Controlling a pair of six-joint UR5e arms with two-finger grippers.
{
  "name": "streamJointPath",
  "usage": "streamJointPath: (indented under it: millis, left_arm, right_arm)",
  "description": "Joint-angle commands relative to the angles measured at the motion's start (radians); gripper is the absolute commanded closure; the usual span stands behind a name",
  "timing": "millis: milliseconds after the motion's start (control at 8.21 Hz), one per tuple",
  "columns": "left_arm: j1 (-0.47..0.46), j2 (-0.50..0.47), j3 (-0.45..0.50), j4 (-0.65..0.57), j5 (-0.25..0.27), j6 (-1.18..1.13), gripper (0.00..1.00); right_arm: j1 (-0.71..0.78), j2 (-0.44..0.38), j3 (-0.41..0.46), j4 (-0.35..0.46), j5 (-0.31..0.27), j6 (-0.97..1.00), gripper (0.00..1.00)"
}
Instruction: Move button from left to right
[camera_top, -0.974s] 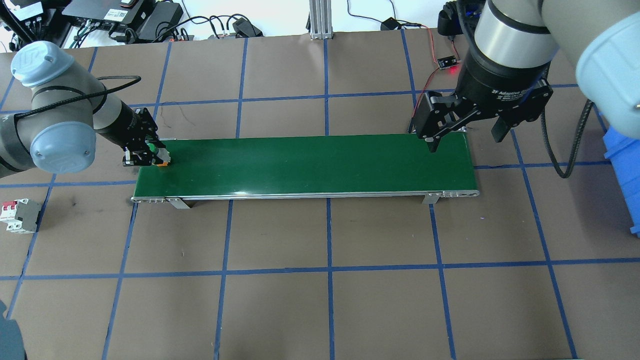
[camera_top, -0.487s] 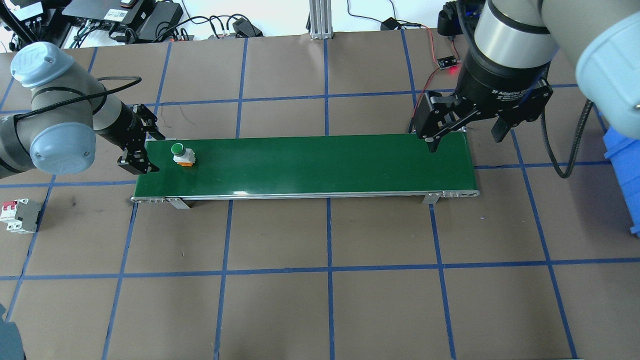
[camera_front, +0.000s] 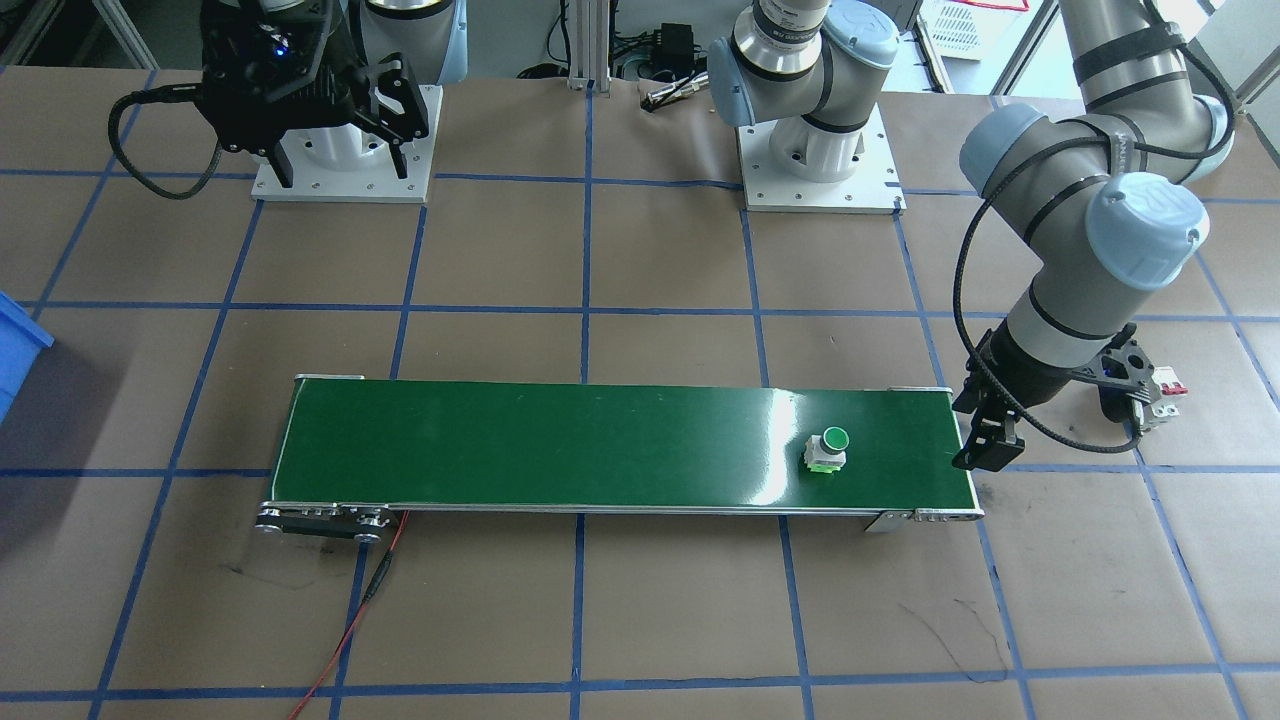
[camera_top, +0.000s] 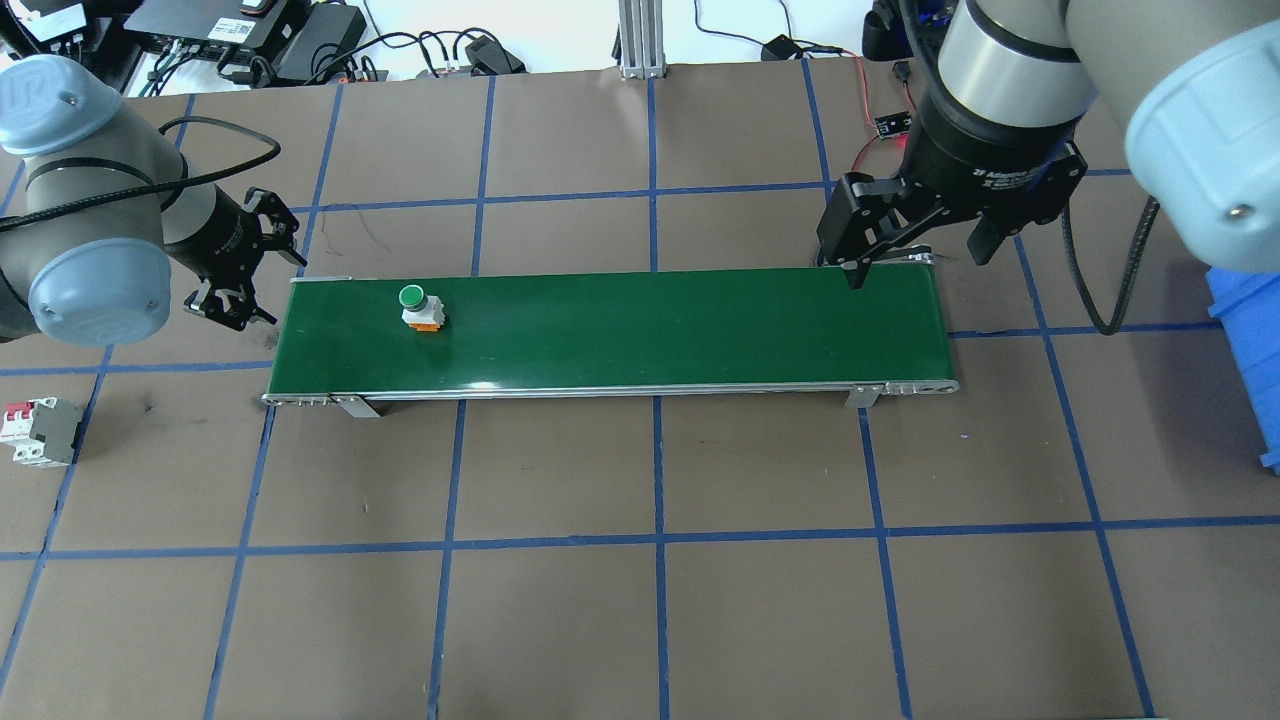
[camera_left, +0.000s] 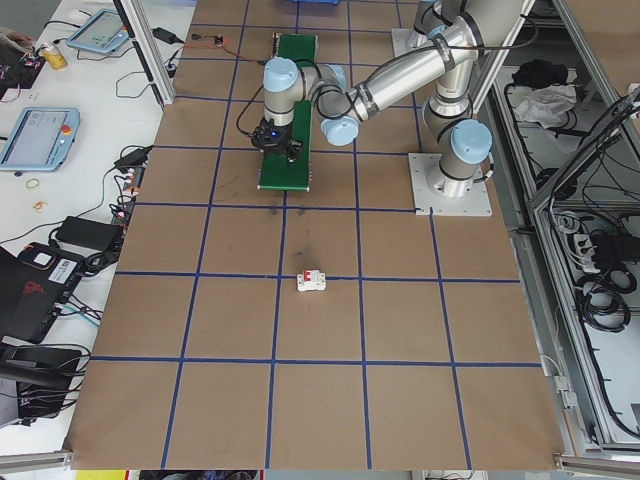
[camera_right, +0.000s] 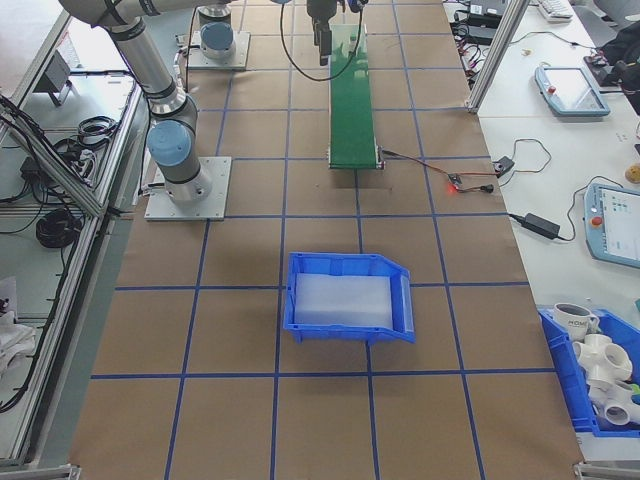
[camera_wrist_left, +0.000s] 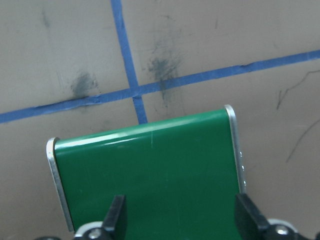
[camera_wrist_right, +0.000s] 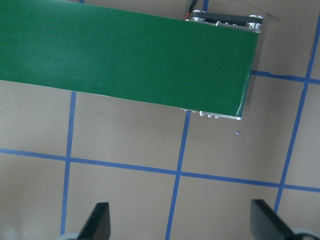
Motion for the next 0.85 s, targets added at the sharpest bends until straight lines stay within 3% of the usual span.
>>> streamJointPath:
  millis: [0, 244, 365, 609, 731]
  left_arm:
    - [-0.084, 0.093, 0.039, -0.051, 0.015, 0.358, 0.01]
    - [-0.195, 0.134, 0.204, -0.262, 0.014, 0.401, 0.0]
    - [-0.25, 0.13, 0.323, -0.444, 0.015, 0.409, 0.0]
    - [-0.321, 0.117, 0.522, -0.664, 0.035, 0.558, 0.0]
    - [-0.329, 0.13, 0.542, -0.67, 0.034, 0.662, 0.0]
  right_arm:
    - [0.0, 0.103, 0.054, -0.186, 0.01, -0.01, 0.02]
    - [0.0, 0.209, 0.152, -0.417, 0.02, -0.005, 0.03]
    - [0.0, 0.296, 0.196, -0.573, 0.02, -0.005, 0.03]
    - [-0.003, 0.404, 0.206, -0.694, 0.018, -0.005, 0.03]
    - [-0.013, 0.412, 0.208, -0.701, 0.017, -0.005, 0.03]
